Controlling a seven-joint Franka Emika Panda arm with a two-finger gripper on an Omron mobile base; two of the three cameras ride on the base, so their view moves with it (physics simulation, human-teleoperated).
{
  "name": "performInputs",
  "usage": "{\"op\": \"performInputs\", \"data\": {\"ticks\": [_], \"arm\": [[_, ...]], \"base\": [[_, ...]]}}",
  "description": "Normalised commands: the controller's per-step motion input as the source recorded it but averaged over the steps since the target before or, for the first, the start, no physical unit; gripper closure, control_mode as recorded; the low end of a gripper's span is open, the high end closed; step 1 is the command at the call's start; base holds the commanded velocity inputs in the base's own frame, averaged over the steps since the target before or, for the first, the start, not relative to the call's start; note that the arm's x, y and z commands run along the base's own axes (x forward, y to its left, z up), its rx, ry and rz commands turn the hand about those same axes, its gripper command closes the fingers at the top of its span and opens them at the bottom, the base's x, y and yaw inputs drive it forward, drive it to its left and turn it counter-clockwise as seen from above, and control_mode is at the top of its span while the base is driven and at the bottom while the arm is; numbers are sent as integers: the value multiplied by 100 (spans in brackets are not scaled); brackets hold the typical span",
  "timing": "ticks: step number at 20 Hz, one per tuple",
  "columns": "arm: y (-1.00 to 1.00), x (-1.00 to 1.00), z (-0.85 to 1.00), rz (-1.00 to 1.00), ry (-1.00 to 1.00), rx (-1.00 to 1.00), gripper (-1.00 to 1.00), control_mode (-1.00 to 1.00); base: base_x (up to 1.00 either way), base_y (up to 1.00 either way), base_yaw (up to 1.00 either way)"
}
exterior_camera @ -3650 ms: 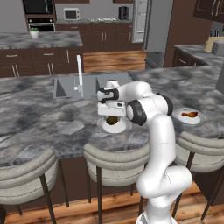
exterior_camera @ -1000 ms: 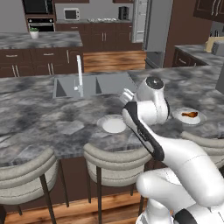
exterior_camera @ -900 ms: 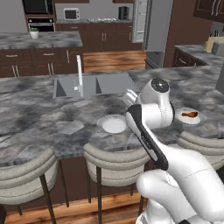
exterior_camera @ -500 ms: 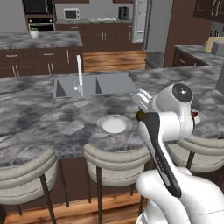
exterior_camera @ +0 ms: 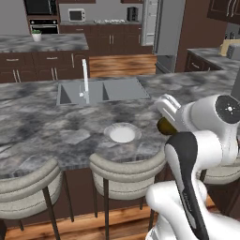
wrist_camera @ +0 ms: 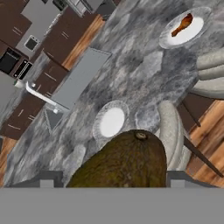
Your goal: Transport the chicken drumstick and avocado to the fridge. Place the chicken drumstick on the rack containing meat and place the avocado on the rack containing the vegetable, ensuring meats and vegetables are on different racks.
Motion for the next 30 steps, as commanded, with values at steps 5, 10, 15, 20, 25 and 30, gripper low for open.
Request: {"op": "performInputs", "data": {"ticks": [5, 10, 15, 20, 25, 30], "arm": [[0, 0, 0, 0, 0, 0, 100, 100], [0, 0, 0, 0, 0, 0, 100, 100], [0, 0, 0, 0, 0, 0, 100, 100], [0, 0, 0, 0, 0, 0, 100, 100], [0, 0, 0, 0, 0, 0, 100, 100], [0, 0, 0, 0, 0, 0, 100, 100]], "base": [[-100, 6, 5], [-61, 100, 18], [9, 100, 38], [2, 100, 37], [69, 100, 2], [79, 100, 0]]}}
